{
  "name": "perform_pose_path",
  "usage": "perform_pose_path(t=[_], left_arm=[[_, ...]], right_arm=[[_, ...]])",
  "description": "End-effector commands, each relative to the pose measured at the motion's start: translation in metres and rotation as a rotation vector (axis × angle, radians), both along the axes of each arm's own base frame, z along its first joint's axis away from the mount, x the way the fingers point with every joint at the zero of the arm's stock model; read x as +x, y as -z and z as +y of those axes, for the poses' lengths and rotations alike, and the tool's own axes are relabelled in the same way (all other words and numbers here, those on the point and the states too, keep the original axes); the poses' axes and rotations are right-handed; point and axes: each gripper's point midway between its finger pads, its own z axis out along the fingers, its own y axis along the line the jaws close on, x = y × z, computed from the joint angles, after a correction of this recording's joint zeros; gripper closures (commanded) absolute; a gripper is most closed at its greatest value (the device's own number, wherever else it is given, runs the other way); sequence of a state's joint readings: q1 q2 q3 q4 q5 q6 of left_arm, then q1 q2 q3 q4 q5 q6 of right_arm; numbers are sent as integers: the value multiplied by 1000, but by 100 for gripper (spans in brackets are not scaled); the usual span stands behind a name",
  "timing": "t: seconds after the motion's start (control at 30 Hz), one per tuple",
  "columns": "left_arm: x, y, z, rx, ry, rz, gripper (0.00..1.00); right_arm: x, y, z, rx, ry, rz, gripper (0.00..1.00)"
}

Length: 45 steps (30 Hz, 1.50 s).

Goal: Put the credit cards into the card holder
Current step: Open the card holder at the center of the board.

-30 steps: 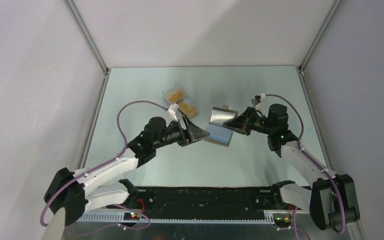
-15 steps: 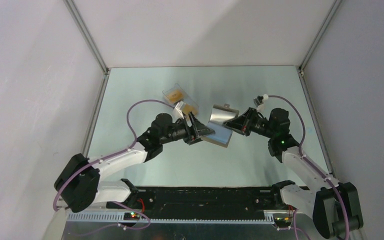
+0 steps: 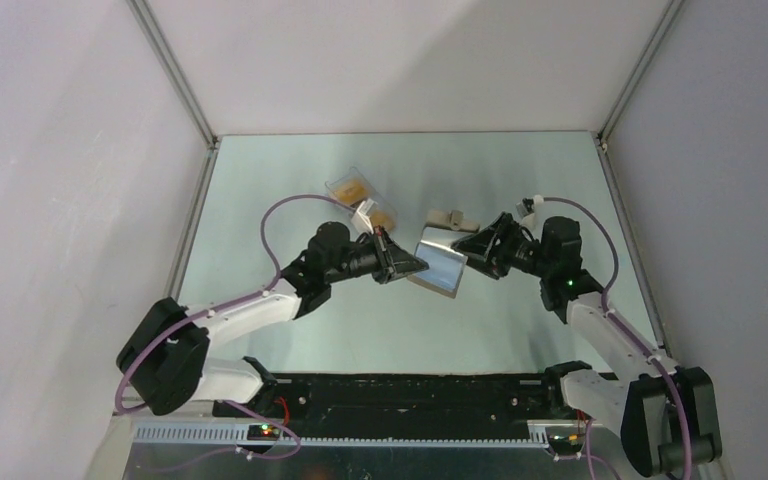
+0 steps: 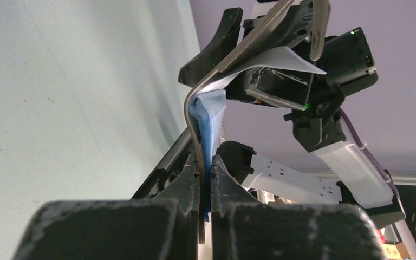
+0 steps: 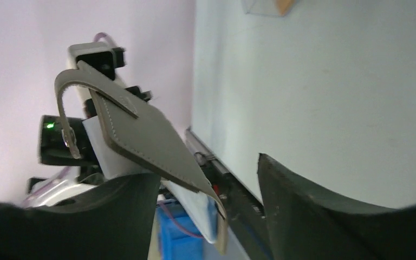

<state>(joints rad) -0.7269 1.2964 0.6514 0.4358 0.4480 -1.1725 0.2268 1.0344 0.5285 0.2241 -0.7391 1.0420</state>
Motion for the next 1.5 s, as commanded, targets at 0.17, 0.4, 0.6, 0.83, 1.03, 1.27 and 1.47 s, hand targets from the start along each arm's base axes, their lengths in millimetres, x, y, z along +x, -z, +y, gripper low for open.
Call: perform_pose_path(t=[0.17,0.4,0.6,0.83,1.03,1.27,1.47], left_arm=[[17,58,0,199,-17,130,100],[21,85,-16,246,70,202,100],[21,92,-24,249,125,242,100],[19,81,-28,221,151,249,100],[12,76,-27,210,177,240,100],[10,70,-26,198,181,248,100],[14,66,-29,187,167,263,100]], right_arm=[[-11,9,-47,-359,67,-75,21],[-37,9,-31,-373,-124,-140,47],[-55,26,13,-342,-370,-140,90],[-44,49,32,-503,-352,-150,97],[-7,50,16,-634,-166,-173,97],[-14,27,31,-608,-250,-270,97],[-47,23,38,-629,-345,-305,100]])
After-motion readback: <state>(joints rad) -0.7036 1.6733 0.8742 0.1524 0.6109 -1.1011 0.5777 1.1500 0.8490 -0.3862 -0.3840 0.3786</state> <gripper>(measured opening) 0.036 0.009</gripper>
